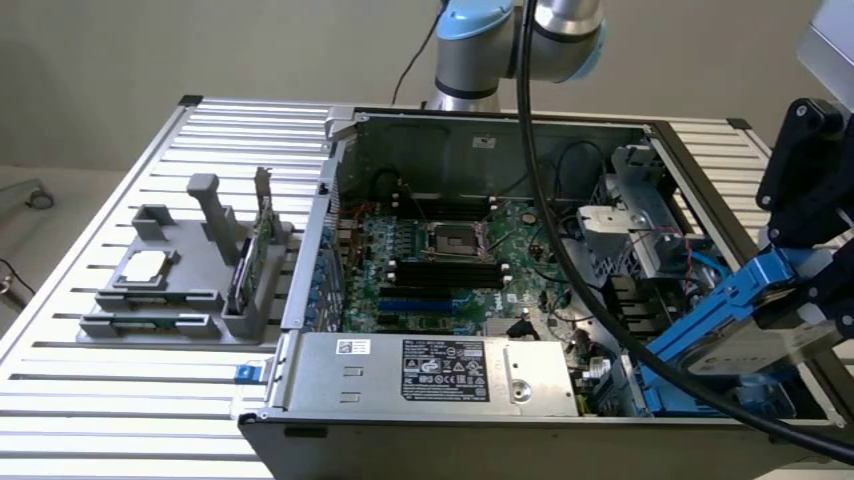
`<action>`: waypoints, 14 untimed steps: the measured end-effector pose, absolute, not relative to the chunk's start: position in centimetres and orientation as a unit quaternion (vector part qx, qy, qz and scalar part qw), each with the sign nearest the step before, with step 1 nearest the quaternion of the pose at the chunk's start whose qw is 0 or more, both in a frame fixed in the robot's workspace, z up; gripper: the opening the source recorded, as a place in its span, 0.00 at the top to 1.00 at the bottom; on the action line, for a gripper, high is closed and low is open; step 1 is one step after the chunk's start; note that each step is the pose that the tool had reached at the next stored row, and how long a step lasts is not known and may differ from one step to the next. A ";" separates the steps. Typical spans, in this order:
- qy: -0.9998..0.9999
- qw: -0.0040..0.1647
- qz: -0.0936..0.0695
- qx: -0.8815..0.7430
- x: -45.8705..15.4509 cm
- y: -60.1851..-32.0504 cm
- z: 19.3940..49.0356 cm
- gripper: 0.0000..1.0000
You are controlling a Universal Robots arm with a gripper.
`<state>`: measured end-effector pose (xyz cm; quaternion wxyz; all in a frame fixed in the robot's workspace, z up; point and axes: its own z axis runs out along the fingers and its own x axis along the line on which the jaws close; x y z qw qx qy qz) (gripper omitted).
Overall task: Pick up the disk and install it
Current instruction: 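Insert the disk into the insertion slot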
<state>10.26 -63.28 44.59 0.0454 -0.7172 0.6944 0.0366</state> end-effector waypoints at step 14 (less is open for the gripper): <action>0.697 0.046 0.036 -0.715 10.3 -62.9 44.6 0.67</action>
